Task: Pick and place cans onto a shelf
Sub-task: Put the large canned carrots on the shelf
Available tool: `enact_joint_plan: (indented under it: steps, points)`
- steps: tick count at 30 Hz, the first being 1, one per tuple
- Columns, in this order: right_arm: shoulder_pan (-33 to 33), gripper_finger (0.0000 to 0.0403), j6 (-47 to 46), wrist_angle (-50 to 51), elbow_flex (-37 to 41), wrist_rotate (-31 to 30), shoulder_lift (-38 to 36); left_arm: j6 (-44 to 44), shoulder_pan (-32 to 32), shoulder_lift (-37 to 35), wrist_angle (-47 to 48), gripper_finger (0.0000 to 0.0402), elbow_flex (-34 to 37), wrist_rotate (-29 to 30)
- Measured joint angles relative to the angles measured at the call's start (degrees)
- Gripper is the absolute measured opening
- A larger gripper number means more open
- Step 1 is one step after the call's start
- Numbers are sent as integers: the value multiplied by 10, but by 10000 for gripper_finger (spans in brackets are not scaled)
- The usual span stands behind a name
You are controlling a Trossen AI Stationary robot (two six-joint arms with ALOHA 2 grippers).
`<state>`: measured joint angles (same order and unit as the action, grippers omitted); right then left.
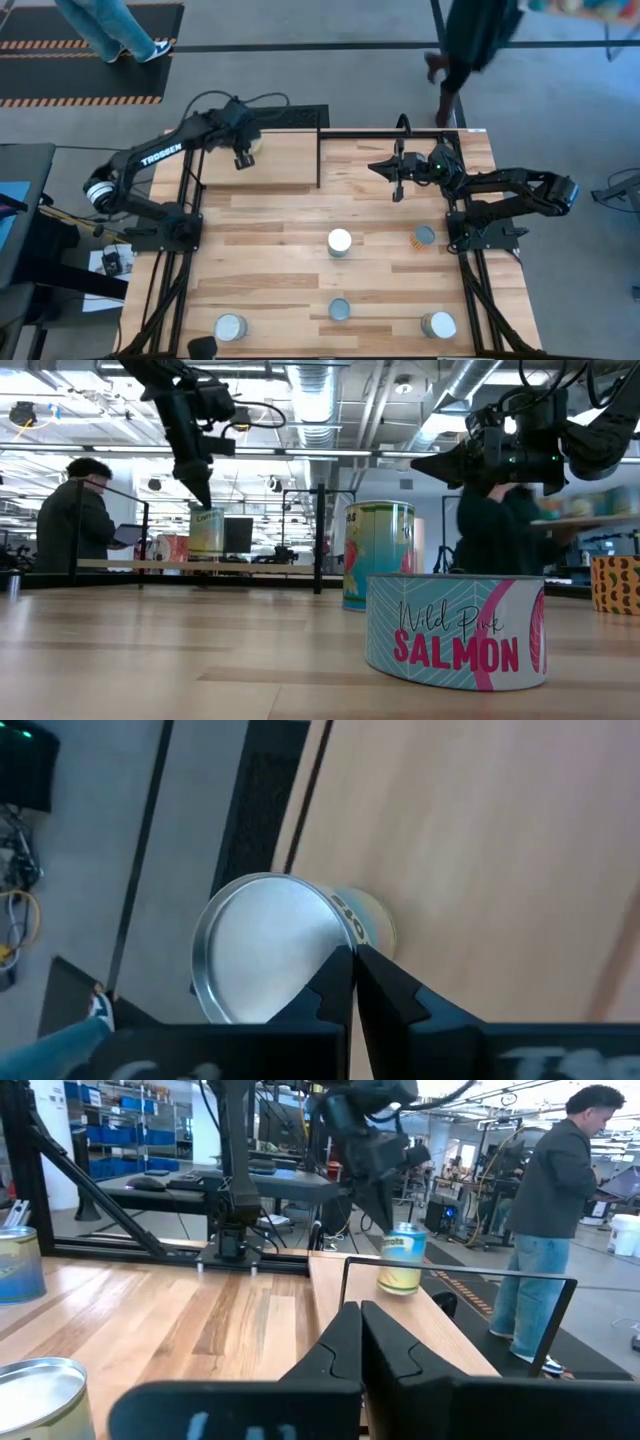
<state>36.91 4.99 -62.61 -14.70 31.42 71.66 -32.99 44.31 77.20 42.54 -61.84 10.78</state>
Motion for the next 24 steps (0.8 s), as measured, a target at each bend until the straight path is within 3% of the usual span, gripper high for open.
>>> enact_joint_plan:
  steps: [9,24]
  points:
    - [0,11,0,0,0,0,0,-25,25,36,-42,0,0,-12]
    - [0,12,0,0,0,0,0,21,43,46,-81,15,-4,-14]
